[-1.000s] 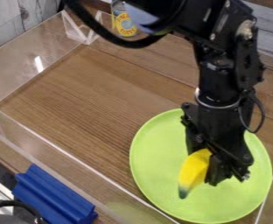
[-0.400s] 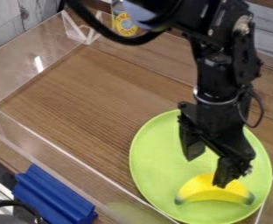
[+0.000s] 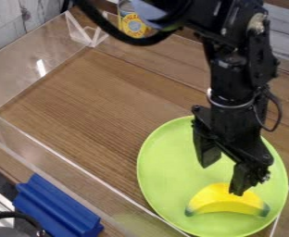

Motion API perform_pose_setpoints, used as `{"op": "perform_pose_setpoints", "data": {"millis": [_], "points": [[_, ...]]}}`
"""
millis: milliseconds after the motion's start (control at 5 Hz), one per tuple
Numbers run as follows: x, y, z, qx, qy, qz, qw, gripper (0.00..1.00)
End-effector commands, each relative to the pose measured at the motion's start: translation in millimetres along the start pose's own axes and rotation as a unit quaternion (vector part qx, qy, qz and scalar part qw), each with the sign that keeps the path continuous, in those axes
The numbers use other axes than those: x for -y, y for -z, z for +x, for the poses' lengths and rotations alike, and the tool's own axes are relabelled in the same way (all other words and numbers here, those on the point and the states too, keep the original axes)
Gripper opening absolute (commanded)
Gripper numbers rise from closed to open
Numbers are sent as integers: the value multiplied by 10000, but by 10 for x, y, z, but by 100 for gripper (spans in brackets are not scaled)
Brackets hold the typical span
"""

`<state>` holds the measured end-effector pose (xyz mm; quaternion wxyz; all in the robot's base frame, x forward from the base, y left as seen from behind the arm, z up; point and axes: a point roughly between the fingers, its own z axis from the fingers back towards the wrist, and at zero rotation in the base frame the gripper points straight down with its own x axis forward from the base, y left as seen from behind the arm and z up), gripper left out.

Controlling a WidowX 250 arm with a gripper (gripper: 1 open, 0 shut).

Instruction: Put the banana in the green plate

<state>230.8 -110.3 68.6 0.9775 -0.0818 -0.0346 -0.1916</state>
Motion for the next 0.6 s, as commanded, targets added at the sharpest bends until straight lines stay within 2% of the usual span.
{"op": "perform_pose_setpoints", "data": {"millis": [0,400], "points": [[-12,-68,122,255,-18,-17,9997,100],[-22,-27,146,253,-52,-56,9997,100]]}}
